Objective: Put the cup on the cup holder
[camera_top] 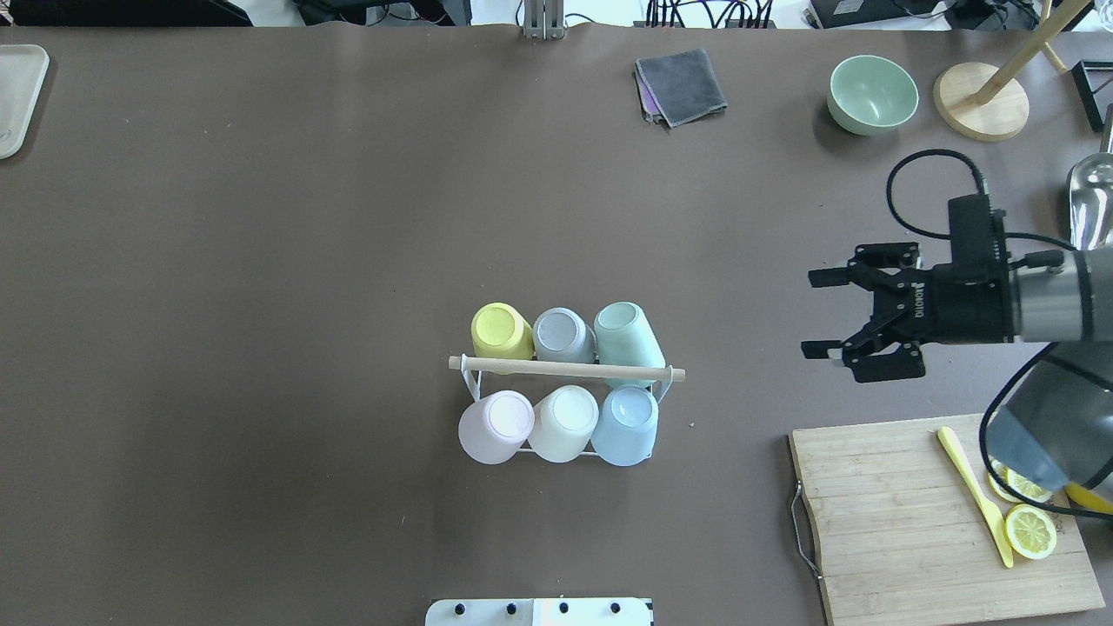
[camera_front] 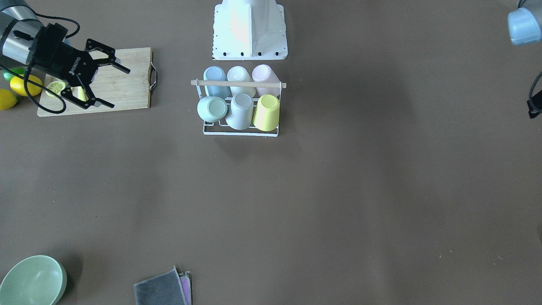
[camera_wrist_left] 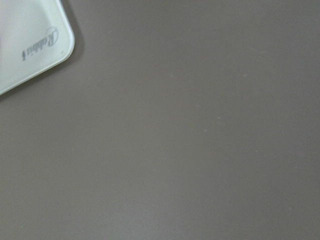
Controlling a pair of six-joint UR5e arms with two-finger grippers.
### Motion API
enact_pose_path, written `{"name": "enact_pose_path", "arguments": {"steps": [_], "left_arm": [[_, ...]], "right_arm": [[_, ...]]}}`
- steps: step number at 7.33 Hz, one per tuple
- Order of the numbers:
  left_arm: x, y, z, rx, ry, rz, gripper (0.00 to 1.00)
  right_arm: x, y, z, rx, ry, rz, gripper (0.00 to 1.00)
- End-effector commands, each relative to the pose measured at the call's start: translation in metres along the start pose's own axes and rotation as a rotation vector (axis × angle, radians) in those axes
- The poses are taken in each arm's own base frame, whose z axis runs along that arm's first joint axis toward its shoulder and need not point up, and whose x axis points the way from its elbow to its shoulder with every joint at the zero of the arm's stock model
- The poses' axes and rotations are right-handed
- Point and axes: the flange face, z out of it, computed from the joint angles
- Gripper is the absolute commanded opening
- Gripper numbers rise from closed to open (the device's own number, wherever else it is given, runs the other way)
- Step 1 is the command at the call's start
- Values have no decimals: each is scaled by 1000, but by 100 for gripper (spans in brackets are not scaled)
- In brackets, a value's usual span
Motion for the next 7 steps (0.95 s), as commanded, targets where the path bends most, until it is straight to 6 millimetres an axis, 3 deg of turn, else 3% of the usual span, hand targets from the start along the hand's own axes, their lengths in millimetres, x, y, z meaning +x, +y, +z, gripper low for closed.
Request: {"name": "enact_pose_path", "arguments": {"steps": [1, 2, 4, 5, 7], "left_arm": [[-81, 58, -9, 22, 137, -176, 99], [-102, 71, -15, 46, 137, -125, 99], [-111, 76, -9, 49, 133, 74, 99], [-113, 72, -5, 49, 132, 142, 99], [-112, 73, -8, 52, 132, 139, 99]], "right_arm": [[31, 28, -57, -154, 88, 216, 100], [52, 30, -74, -186, 168, 310, 100], [82, 58, -107, -268, 299, 516, 100], [102, 72, -135, -309, 385, 601, 100], [134, 119, -201, -393, 651, 694, 100]]}}
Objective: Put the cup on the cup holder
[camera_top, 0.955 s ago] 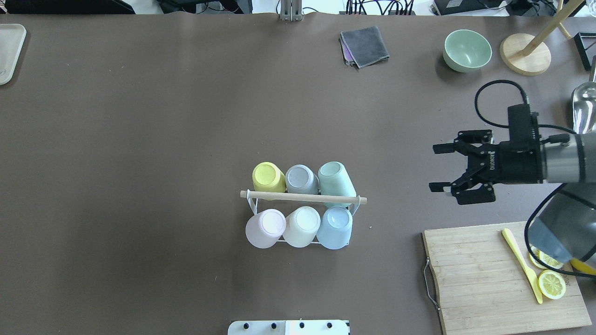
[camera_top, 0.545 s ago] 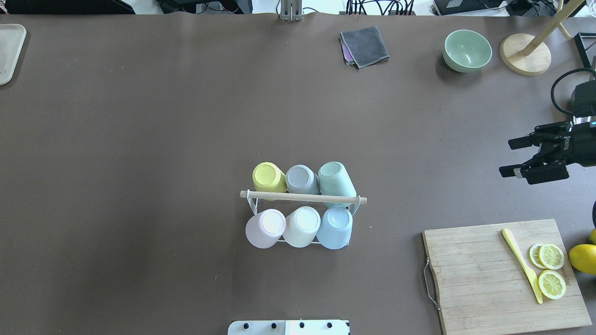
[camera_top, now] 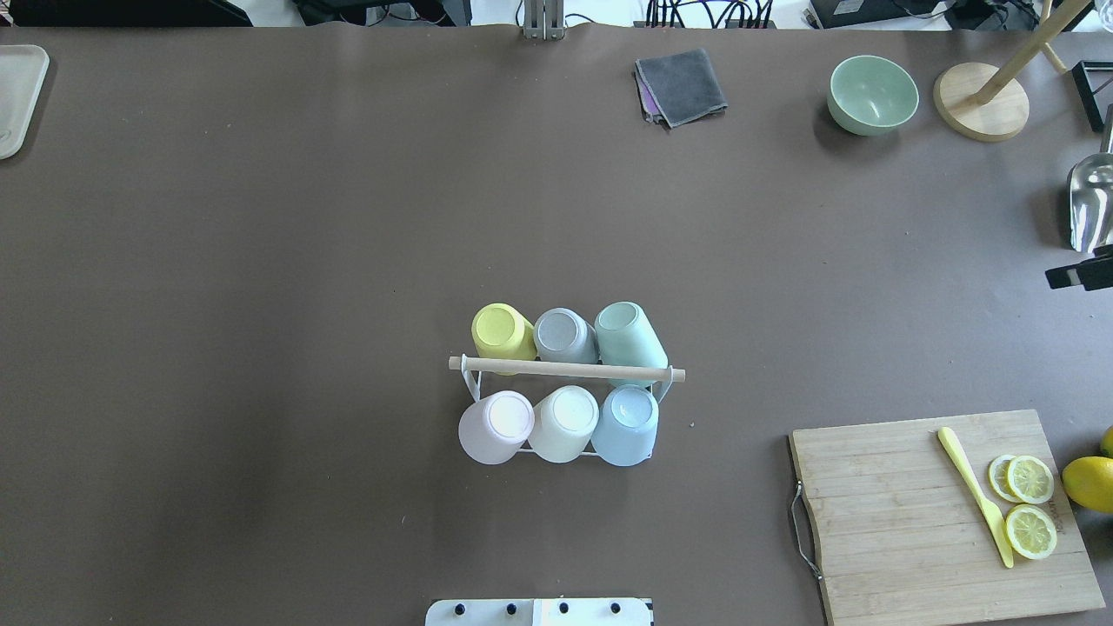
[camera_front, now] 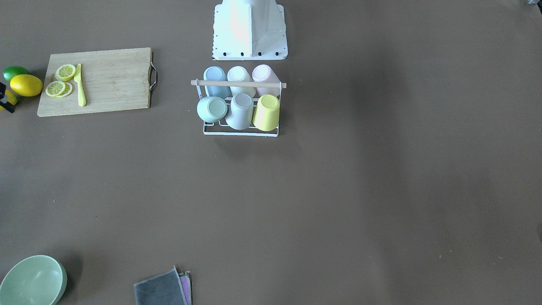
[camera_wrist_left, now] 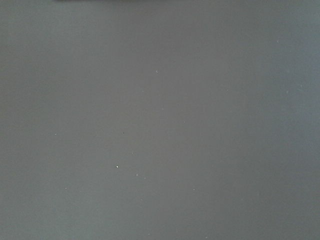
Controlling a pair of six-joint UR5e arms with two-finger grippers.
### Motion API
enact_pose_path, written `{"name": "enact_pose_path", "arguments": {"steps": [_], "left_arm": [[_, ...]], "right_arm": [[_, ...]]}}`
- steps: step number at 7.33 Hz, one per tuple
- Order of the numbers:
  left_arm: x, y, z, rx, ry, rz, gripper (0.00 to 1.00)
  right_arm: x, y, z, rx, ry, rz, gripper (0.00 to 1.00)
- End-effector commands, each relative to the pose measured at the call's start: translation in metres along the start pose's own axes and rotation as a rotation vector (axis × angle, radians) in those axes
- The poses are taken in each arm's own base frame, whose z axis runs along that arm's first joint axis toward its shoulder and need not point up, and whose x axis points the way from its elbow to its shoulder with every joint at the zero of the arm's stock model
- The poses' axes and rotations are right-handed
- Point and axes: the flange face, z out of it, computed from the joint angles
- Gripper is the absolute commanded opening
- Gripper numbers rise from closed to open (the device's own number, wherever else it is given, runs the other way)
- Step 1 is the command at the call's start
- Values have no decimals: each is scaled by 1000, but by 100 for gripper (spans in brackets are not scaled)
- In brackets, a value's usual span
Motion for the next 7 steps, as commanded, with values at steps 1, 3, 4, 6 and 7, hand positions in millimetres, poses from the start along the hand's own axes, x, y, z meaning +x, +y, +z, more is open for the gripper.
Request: {"name": "enact_pose_path", "arguments": {"steps": [1, 3, 4, 6, 7], "left_arm": [[-1, -1, 0, 0, 0, 10, 99], [0, -4, -2, 34, -8, 41, 99], [-1, -2, 0, 32, -6, 37, 99], [-1, -2, 3, 32, 22, -58, 99], [1, -2, 4, 37, 51, -80, 99]], "right_arm": [[70, 25, -24, -83, 182, 185, 100], [110, 50, -35, -206, 208, 320, 100], [128, 64, -43, -236, 210, 400, 100], [140, 76, -45, -320, 210, 463, 100], [137, 74, -48, -318, 207, 461, 100]]}}
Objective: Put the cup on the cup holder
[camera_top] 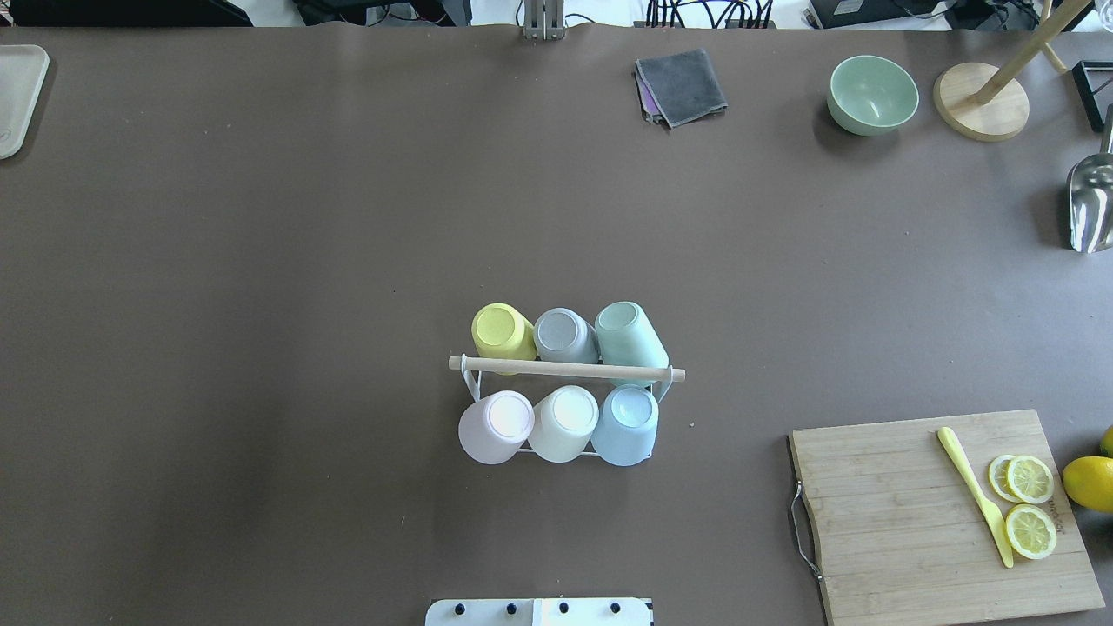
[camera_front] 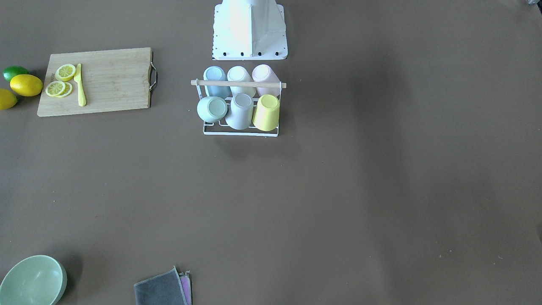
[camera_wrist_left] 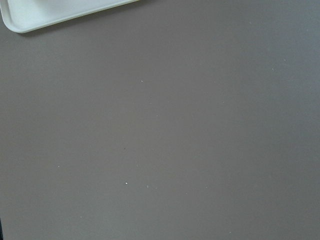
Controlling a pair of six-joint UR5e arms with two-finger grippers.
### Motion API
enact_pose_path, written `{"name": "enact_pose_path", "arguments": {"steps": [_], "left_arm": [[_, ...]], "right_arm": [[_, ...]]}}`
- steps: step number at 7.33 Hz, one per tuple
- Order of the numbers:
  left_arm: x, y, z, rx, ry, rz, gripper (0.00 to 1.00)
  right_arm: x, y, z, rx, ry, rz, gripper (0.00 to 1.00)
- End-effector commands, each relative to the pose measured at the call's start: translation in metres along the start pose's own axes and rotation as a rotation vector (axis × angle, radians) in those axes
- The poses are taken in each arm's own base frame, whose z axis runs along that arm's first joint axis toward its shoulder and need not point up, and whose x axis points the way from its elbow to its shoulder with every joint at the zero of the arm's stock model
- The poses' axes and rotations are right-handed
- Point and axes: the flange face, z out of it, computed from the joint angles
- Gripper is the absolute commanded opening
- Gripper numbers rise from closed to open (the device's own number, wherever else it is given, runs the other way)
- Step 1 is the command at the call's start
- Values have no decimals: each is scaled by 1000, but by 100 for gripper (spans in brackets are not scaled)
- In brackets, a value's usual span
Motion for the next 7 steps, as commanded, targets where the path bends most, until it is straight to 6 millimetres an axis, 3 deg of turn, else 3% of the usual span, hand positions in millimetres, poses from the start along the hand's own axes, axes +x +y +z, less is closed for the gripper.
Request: {"name": "enact_pose_path", "arguments": {"steps": [1, 5, 7], "left_arm": [[2, 0, 2, 4, 33, -52, 99], [2, -4, 0, 27, 27, -29, 99], [-2, 0, 5, 17, 29, -38, 99]], "right_arm": [[-2, -4, -8, -6, -3, 2, 100], [-15, -17, -21, 1, -2, -2, 100], [-14, -13, -20, -1, -5, 0, 100]]}}
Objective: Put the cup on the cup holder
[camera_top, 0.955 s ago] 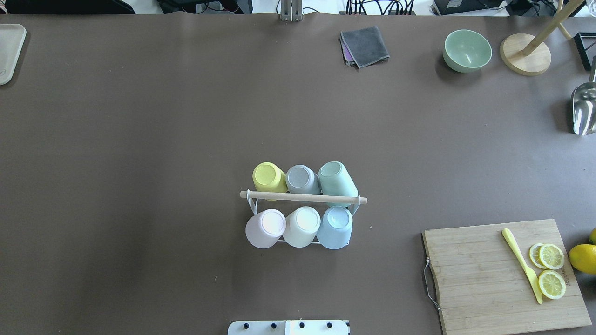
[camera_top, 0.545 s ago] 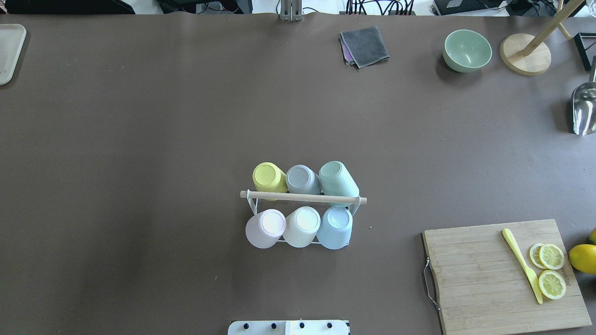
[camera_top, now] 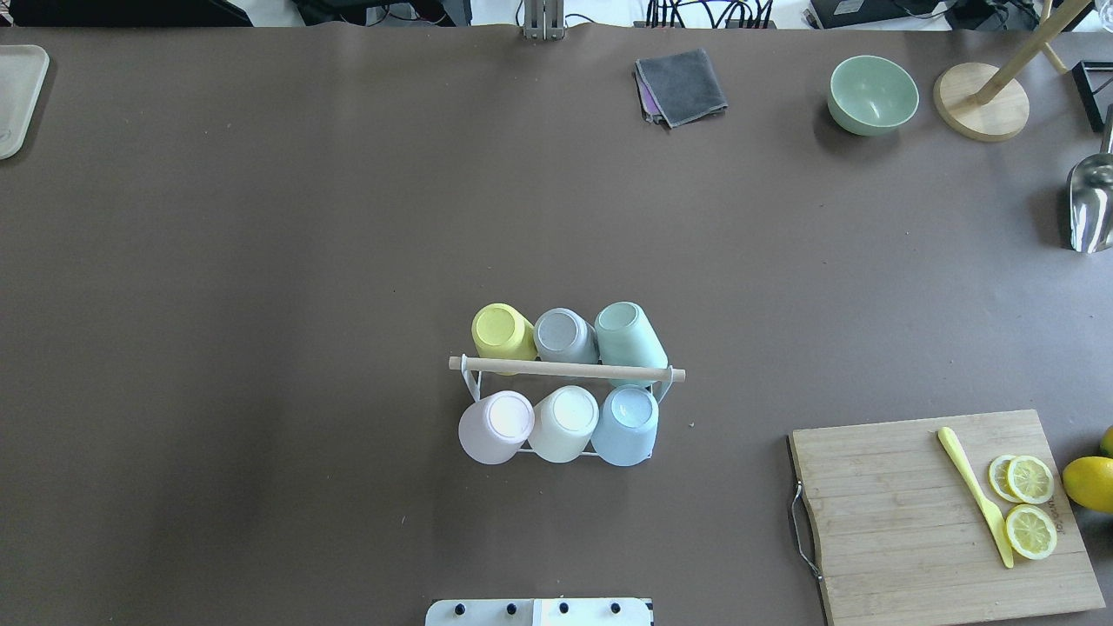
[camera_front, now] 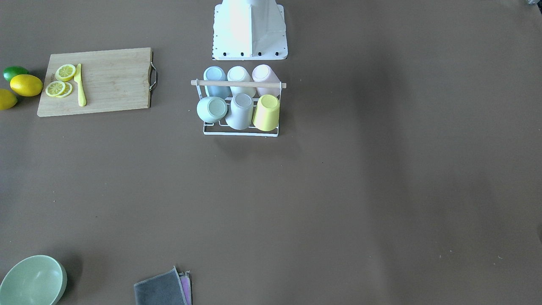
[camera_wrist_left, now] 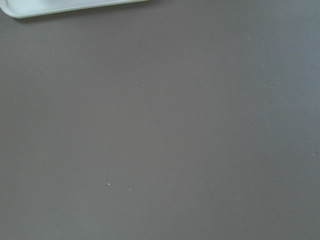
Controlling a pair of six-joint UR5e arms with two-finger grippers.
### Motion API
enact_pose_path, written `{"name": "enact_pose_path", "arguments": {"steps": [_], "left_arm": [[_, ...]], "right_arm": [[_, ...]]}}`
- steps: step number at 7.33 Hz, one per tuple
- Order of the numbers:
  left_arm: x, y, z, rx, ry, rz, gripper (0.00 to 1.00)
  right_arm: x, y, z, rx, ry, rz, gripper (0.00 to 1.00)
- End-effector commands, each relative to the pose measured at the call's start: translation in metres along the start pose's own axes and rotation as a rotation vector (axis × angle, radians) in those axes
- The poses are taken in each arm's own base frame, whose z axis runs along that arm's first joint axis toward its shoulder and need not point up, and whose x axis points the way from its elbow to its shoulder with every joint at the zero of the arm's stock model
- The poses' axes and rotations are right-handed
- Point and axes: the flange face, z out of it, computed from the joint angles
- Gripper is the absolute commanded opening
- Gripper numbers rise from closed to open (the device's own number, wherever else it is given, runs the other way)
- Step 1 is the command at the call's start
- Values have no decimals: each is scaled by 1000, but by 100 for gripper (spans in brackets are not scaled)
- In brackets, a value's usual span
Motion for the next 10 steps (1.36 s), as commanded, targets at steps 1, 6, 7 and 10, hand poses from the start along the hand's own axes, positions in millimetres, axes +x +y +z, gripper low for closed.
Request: {"name": "enact_pose_path", "arguments": {"steps": [1, 6, 7, 10], "left_arm": [[-4, 4, 5, -10, 4, -14, 99], [-21, 24, 25, 56, -6, 55, 99], [-13, 21, 19, 74, 11, 70, 99], [-13, 19, 22, 68, 52, 42, 99]], "right_arm": [[1, -1, 2, -4, -5, 11, 100], [3, 0, 3, -8, 2, 14, 100], [2, -1, 3, -6, -1, 13, 100], [2, -1, 3, -8, -4, 15, 100]]}}
